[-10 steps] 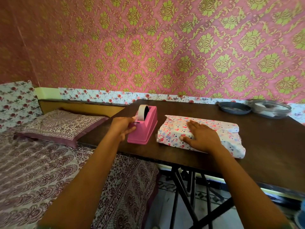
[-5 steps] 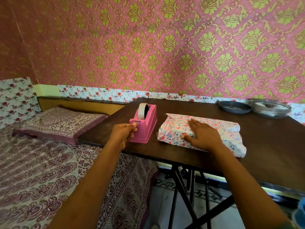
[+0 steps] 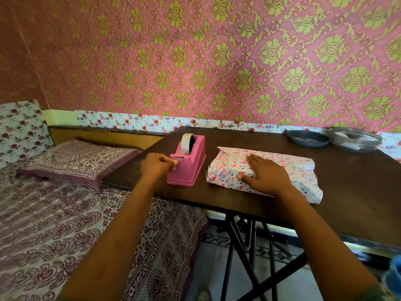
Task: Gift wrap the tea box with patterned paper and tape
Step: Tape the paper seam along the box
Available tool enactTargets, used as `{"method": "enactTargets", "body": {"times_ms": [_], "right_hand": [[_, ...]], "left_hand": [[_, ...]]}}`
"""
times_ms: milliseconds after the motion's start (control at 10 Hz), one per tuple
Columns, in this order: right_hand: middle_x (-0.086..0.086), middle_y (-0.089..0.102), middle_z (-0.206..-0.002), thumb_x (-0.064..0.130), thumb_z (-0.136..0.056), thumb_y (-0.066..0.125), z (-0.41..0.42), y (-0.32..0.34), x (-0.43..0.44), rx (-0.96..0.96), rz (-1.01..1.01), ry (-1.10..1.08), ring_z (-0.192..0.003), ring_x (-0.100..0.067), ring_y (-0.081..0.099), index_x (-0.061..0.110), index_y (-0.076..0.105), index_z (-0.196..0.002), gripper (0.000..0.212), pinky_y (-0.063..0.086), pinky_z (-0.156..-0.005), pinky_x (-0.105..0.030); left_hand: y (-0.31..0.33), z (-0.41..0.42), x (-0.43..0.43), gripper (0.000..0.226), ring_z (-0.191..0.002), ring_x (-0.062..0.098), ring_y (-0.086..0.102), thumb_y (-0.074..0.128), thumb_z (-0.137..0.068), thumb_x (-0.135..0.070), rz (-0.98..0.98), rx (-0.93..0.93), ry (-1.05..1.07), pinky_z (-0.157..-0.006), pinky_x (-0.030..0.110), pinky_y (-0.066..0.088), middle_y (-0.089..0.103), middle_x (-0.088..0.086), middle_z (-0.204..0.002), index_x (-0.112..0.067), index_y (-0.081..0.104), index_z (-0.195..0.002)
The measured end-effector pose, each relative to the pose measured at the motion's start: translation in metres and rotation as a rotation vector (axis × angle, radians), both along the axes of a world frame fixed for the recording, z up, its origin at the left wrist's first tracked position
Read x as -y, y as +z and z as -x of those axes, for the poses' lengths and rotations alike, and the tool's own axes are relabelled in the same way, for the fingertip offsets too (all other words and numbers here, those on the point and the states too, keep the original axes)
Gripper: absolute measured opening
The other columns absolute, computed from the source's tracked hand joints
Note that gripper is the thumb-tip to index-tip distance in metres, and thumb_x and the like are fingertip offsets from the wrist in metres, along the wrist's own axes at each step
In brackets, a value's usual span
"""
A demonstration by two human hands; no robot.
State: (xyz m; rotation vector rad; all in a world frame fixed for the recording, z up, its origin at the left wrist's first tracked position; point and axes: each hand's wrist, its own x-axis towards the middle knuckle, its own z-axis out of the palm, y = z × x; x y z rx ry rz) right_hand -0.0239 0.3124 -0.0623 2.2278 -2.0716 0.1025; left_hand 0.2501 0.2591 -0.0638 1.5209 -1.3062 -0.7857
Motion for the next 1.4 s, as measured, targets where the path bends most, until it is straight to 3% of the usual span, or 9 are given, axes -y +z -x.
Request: {"method": "enactTargets", "body": {"times_ms": [100,300,400,600,700,800,900,1100,1400], "right_hand": [[-0.001,0.005,-0.158,0.062,-0.092,0.027,0.000,0.000,0.000,0.002,-0.001,0.003,-0.144,-0.018,0.013,0.019,0.007,-0.150,0.075,0.016,-0.115,-0.034],[-0.001,0.005,-0.158,0.062,-0.092,0.027,0.001,-0.001,0.002,0.001,-0.004,0.002,-0.144,-0.019,0.014,0.019,0.007,-0.150,0.075,0.017,-0.115,-0.034],[-0.001,0.005,-0.158,0.062,-0.092,0.026,0.001,-0.001,0.003,-0.001,-0.004,0.003,-0.144,-0.019,0.014,0.019,0.007,-0.150,0.075,0.017,-0.115,-0.035],[-0.002,0.005,-0.158,0.062,-0.092,0.027,0.001,-0.001,0.001,0.008,-0.001,0.004,-0.145,-0.018,0.013,0.018,0.006,-0.150,0.075,0.015,-0.115,-0.034],[-0.002,0.006,-0.158,0.062,-0.092,0.028,0.001,-0.001,0.001,0.014,-0.004,0.009,-0.145,-0.019,0.012,0.018,0.007,-0.150,0.076,0.015,-0.116,-0.034],[-0.003,0.007,-0.158,0.062,-0.092,0.028,0.002,-0.003,0.004,0.028,0.001,0.029,-0.145,-0.019,0.013,0.017,0.008,-0.150,0.076,0.014,-0.116,-0.034],[-0.003,0.007,-0.158,0.061,-0.092,0.028,0.004,-0.005,0.006,0.039,0.016,0.041,-0.145,-0.019,0.012,0.016,0.009,-0.150,0.076,0.012,-0.116,-0.034],[-0.005,0.008,-0.158,0.059,-0.093,0.029,0.008,-0.009,0.008,0.050,0.062,0.073,-0.145,-0.018,0.011,0.014,0.010,-0.150,0.075,0.010,-0.116,-0.032],[-0.005,0.009,-0.158,0.060,-0.092,0.030,0.008,-0.010,0.009,0.056,0.078,0.078,-0.145,-0.018,0.012,0.014,0.011,-0.149,0.075,0.011,-0.116,-0.033]], "left_hand": [[0.006,0.000,0.001,0.022,-0.094,0.023,0.062,0.073,-0.078,-0.017,-0.042,0.055,-0.006,-0.090,0.042,0.051,0.064,0.003,-0.073,-0.015,0.061,-0.060],[-0.005,-0.006,-0.016,0.020,-0.071,0.016,0.055,0.073,-0.077,-0.016,-0.134,0.006,-0.029,-0.064,0.027,0.048,0.062,0.006,-0.074,-0.010,0.058,-0.065],[-0.016,-0.010,-0.033,0.016,-0.068,0.013,0.051,0.068,-0.081,-0.017,-0.108,-0.139,-0.100,-0.058,0.021,0.043,0.060,0.004,-0.075,-0.009,0.058,-0.072],[0.014,0.039,-0.030,0.007,-0.055,0.008,0.048,0.061,-0.088,-0.010,0.047,-0.196,-0.244,-0.049,0.014,0.043,0.062,-0.001,-0.066,-0.006,0.066,-0.089],[0.031,0.089,-0.020,0.013,-0.054,0.006,0.049,0.060,-0.088,-0.007,0.063,-0.201,-0.318,-0.047,0.013,0.042,0.063,0.003,-0.074,-0.007,0.064,-0.100],[0.036,0.127,0.002,0.033,-0.061,0.006,0.052,0.062,-0.086,-0.007,0.026,-0.204,-0.319,-0.053,0.017,0.042,0.065,0.009,-0.095,-0.009,0.054,-0.118],[0.034,0.143,0.024,0.047,-0.068,0.011,0.055,0.066,-0.084,-0.010,-0.015,-0.170,-0.306,-0.052,0.020,0.040,0.065,0.012,-0.104,-0.007,0.046,-0.126],[0.035,0.148,0.040,0.061,-0.051,0.011,0.045,0.066,-0.083,-0.004,-0.189,0.005,-0.401,-0.048,0.023,0.037,0.058,0.006,-0.068,-0.006,0.034,-0.135],[0.040,0.153,0.048,0.067,-0.052,0.008,0.047,0.066,-0.084,-0.006,-0.235,0.211,-0.460,-0.045,0.018,0.038,0.060,0.005,-0.071,-0.007,0.029,-0.140]]}}
